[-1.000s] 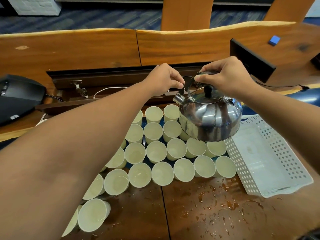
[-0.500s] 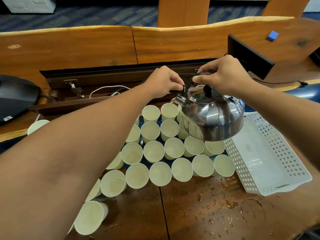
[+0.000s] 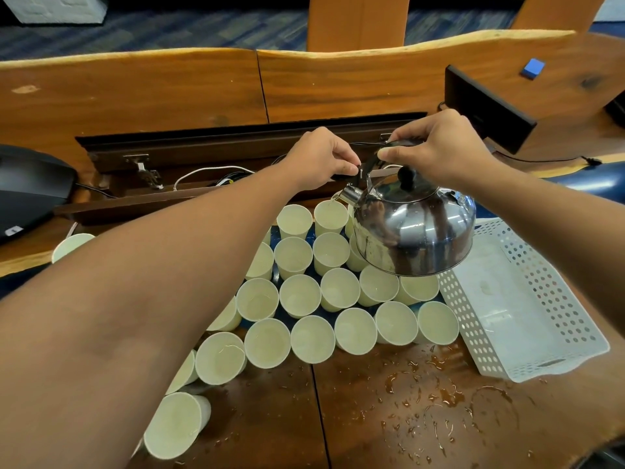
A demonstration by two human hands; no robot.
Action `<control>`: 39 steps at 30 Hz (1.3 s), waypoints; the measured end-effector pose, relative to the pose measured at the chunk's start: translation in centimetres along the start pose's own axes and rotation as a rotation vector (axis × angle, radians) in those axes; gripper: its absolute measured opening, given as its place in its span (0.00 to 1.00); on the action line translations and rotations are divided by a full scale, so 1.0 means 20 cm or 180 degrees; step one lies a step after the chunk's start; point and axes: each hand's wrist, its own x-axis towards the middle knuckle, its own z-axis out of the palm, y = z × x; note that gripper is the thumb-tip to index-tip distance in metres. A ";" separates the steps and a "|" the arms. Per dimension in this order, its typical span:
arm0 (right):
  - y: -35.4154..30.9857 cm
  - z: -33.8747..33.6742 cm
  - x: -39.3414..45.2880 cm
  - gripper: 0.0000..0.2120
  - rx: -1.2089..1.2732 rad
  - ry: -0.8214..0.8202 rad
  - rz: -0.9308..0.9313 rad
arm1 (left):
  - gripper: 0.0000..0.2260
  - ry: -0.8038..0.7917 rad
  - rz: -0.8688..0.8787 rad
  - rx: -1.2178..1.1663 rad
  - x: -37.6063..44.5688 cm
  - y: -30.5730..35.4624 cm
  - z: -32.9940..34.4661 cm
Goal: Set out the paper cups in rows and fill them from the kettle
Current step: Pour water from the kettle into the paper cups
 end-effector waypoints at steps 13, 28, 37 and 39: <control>0.06 -0.11 -0.04 0.12 0.0315 0.0168 0.0064 | 0.07 -0.0023 0.0263 -0.0006 0.07 0.10 -0.02; 0.17 -0.22 -0.04 0.12 0.0148 0.0225 0.0125 | 0.07 -0.0098 0.0349 -0.0047 0.21 0.17 0.11; 0.22 -0.19 -0.01 0.12 -0.0060 0.0092 0.0089 | 0.07 -0.0115 0.0258 -0.0039 0.21 0.15 0.17; 0.23 -0.18 -0.01 0.11 -0.0094 0.0053 0.0104 | 0.07 -0.0131 0.0221 -0.0034 0.20 0.15 0.18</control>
